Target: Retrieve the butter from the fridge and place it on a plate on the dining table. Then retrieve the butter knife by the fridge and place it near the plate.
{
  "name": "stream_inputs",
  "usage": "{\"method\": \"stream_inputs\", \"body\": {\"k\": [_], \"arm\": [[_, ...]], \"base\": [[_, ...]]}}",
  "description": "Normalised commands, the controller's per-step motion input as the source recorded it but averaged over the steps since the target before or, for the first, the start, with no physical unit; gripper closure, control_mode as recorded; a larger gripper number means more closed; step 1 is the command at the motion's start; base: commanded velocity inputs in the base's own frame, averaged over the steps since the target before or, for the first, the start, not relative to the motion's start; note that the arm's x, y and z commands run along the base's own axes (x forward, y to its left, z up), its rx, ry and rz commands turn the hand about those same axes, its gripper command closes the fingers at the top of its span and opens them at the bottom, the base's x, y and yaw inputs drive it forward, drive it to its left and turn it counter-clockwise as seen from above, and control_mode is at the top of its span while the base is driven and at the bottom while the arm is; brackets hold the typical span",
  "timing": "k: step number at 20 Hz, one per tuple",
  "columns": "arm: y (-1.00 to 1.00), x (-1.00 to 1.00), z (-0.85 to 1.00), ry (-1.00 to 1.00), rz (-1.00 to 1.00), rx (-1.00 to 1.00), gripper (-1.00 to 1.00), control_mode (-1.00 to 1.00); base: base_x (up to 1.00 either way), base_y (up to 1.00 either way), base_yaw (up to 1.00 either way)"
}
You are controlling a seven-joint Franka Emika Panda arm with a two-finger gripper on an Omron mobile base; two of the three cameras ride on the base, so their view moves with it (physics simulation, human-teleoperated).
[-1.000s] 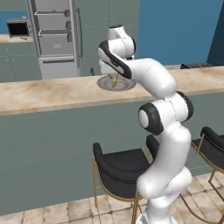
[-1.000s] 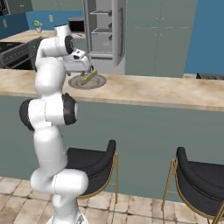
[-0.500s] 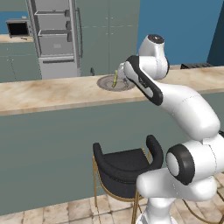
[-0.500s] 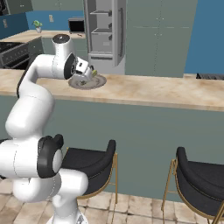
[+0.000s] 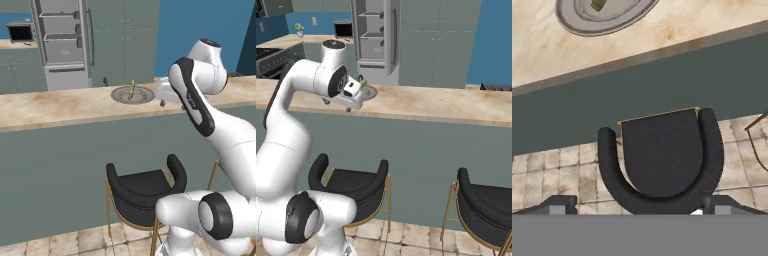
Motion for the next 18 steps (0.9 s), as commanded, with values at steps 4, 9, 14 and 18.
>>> {"method": "stream_inputs", "body": {"k": [4, 9, 14, 18], "arm": [[0.02, -1.0, 0.0, 0.4, 0.0, -0.19, -1.0, -1.0], [0.01, -0.98, -0.54, 0.11, 0.01, -0.19, -1.0, -1.0], [0.0, -0.84, -0.34, -0.27, 0.12, -0.05, -1.0, -1.0], [0.0, -0.41, 0.0, -0.2, 0.09, 0.0, -1.0, -1.0]], "base": [[0.0, 0.0, 0.0], [0.0, 0.0, 0.0], [0.0, 0.0, 0.0], [0.0, 0.0, 0.0]]}}
